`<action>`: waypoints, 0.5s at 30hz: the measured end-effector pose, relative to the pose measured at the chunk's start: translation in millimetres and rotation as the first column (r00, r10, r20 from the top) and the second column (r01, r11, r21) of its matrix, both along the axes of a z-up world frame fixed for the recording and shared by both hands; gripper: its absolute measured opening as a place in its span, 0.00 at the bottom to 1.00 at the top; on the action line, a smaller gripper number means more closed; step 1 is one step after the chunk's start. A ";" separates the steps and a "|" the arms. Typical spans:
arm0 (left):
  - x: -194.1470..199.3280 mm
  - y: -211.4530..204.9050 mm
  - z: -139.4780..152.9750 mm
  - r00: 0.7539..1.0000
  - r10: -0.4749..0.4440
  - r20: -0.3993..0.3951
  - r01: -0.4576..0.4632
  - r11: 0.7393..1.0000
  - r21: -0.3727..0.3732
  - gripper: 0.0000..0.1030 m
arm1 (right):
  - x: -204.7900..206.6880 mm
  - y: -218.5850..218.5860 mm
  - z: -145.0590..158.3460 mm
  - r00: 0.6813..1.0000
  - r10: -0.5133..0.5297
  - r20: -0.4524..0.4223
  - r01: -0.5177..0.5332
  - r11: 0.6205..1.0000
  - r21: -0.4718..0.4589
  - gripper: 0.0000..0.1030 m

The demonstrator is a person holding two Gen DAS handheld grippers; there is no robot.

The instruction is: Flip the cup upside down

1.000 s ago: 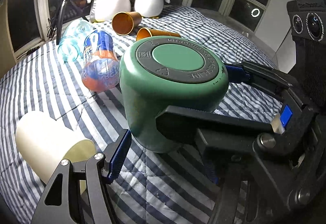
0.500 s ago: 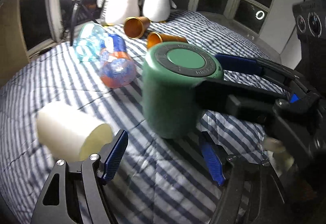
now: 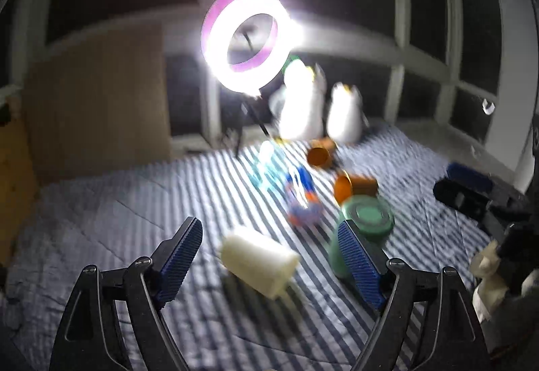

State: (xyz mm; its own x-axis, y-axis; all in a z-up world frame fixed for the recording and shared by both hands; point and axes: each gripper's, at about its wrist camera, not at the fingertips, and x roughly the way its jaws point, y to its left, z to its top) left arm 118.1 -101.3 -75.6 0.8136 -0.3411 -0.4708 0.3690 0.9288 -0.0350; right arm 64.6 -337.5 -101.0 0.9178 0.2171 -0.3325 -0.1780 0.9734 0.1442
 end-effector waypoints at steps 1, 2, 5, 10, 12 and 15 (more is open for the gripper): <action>-3.7 5.8 7.1 1.000 0.019 0.024 -0.019 1.000 -0.003 0.84 | -2.3 3.2 3.3 1.000 -0.005 0.012 0.005 1.000 -0.003 0.89; -7.9 12.1 12.9 0.998 0.042 0.048 -0.042 0.999 -0.005 0.85 | -4.7 5.7 6.5 1.000 -0.010 0.021 0.010 1.000 -0.003 0.89; -25.6 30.4 29.0 0.988 0.102 0.118 -0.099 0.995 -0.024 0.90 | -12.8 11.5 14.1 0.999 -0.028 0.043 0.027 1.000 0.013 0.90; -49.2 48.9 40.4 0.972 0.142 0.186 -0.140 0.990 -0.023 0.94 | -22.2 14.9 21.7 0.996 -0.066 0.058 0.065 0.998 0.024 0.94; -49.5 50.8 39.5 0.972 0.146 0.185 -0.145 0.989 -0.020 0.96 | -24.7 13.2 20.7 0.995 -0.076 0.057 0.074 0.997 0.036 0.94; -44.7 49.7 33.5 0.978 0.135 0.158 -0.135 0.991 -0.006 0.96 | -24.9 9.1 15.0 0.994 -0.099 0.035 0.098 0.995 0.033 0.94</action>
State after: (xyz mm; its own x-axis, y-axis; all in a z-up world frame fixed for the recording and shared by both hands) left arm 73.4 -51.6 -42.1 0.9163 -0.2212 -0.3340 0.2407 0.9704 0.0179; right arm 39.8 -328.4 -86.0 0.9465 0.1351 -0.2930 -0.0873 0.9815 0.1704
